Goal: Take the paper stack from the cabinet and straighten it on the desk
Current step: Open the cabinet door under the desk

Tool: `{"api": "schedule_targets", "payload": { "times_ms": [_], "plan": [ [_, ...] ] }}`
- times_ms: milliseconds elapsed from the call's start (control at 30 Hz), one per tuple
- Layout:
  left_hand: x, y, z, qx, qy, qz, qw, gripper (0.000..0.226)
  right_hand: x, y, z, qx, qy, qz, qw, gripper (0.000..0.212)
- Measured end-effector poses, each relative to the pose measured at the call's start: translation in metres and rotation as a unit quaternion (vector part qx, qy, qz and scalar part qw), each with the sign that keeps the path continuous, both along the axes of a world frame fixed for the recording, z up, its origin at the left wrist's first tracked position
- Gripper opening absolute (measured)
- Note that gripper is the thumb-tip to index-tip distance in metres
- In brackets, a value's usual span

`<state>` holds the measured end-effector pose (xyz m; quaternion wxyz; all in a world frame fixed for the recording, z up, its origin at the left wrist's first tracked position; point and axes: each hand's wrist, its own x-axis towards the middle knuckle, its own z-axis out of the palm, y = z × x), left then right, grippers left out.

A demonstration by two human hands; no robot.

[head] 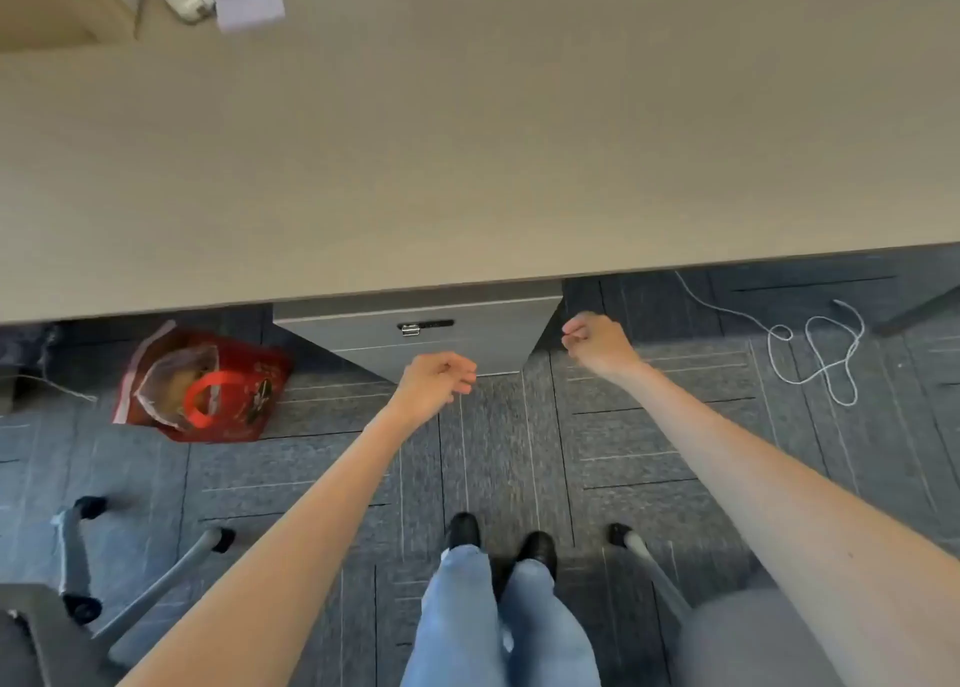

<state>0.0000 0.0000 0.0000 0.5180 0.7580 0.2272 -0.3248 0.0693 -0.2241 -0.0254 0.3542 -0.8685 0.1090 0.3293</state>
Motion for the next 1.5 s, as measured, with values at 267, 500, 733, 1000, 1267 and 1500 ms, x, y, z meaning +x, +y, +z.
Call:
{"api": "schedule_targets", "payload": {
  "times_ms": [267, 500, 733, 1000, 1267, 1500],
  "plan": [
    [0.010, 0.022, -0.085, -0.028, 0.016, 0.090, 0.995, 0.032, 0.015, 0.032, -0.077, 0.047, -0.044, -0.084, 0.994, 0.037],
    [0.006, 0.029, -0.117, -0.060, 0.054, 0.174, 0.981, 0.038, 0.006, 0.029, -0.109, 0.051, -0.113, -0.096, 0.988, 0.040],
    [0.007, 0.033, -0.138, -0.095, 0.081, 0.225, 0.966, 0.065, -0.024, 0.024, -0.125, -0.026, -0.121, -0.018, 0.992, 0.024],
    [-0.006, 0.021, -0.155, -0.144, 0.117, 0.336, 0.924, 0.080, -0.071, 0.019, -0.123, 0.001, -0.048, 0.043, 0.998, 0.026],
    [-0.031, -0.003, -0.165, -0.097, 0.082, 0.368, 0.921, 0.061, -0.117, 0.029, -0.125, 0.008, -0.037, 0.100, 0.994, 0.029],
    [-0.064, 0.007, -0.163, -0.046, 0.029, 0.323, 0.945, 0.052, -0.144, 0.029, -0.123, 0.121, 0.042, 0.138, 0.982, 0.011]
  ]
}}
